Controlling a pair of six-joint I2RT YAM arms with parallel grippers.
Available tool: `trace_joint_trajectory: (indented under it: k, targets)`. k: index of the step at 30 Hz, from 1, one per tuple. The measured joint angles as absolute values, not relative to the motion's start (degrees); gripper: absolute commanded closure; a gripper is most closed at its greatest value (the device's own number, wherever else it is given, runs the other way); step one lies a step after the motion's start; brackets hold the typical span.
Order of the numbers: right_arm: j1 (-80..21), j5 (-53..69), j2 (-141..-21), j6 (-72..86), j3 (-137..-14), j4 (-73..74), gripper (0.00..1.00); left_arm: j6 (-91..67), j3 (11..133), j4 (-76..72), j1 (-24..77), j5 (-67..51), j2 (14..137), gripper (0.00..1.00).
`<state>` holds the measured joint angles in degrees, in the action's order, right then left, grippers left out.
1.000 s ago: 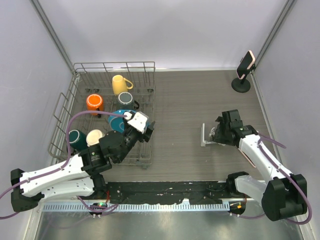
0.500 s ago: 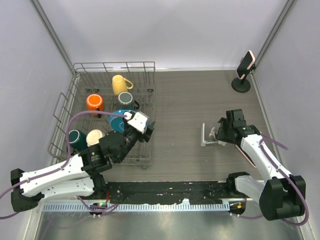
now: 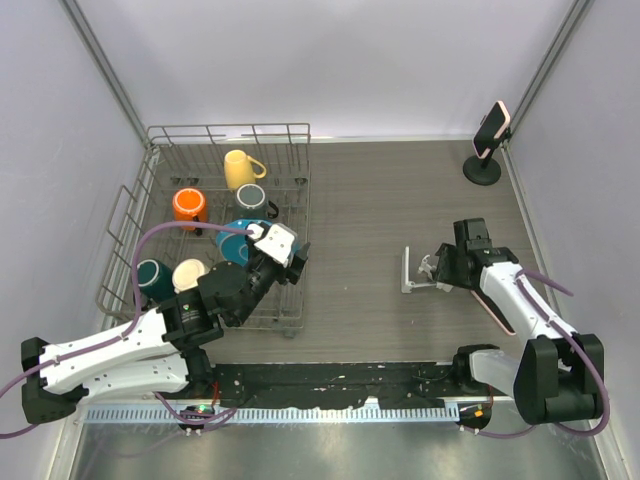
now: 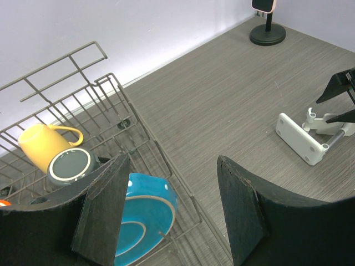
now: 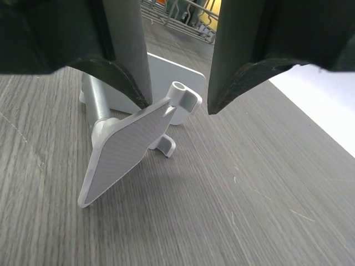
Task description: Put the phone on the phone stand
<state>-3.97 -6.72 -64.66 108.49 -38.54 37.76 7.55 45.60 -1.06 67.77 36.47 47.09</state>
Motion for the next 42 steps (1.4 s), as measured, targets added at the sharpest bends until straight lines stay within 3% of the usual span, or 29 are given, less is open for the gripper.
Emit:
trace_joint_trajectory:
  k: [12,16,17,20,28,33,42]
  targets:
    - [-3.6,-4.9,-67.9,107.2,-37.4,37.8,0.59,7.6,45.6,-1.0,67.8,36.5,47.1,0.32]
    - [-3.5,-4.8,-69.6,106.6,-37.5,37.5,0.79,7.6,45.6,-1.1,67.8,36.9,47.1,0.32]
    - [-3.5,-4.8,-70.1,106.5,-37.8,37.3,0.89,7.6,45.6,-1.0,67.8,36.9,47.1,0.32]
    - [-3.4,-3.6,-71.3,105.7,-39.0,37.4,0.99,7.7,45.6,-1.1,67.8,37.0,47.1,0.32]
    - [-3.4,-5.7,-71.7,99.1,-44.8,41.3,1.0,7.7,45.6,-1.1,67.8,37.0,47.1,0.32]
    - [-3.4,-12.2,-69.7,83.8,-48.4,38.2,0.99,7.7,45.6,-1.1,67.8,37.0,47.0,0.32]
    - [-3.4,-17.0,-61.7,36.9,-38.7,-0.9,1.0,7.7,45.6,-1.1,67.8,37.0,46.8,0.32]
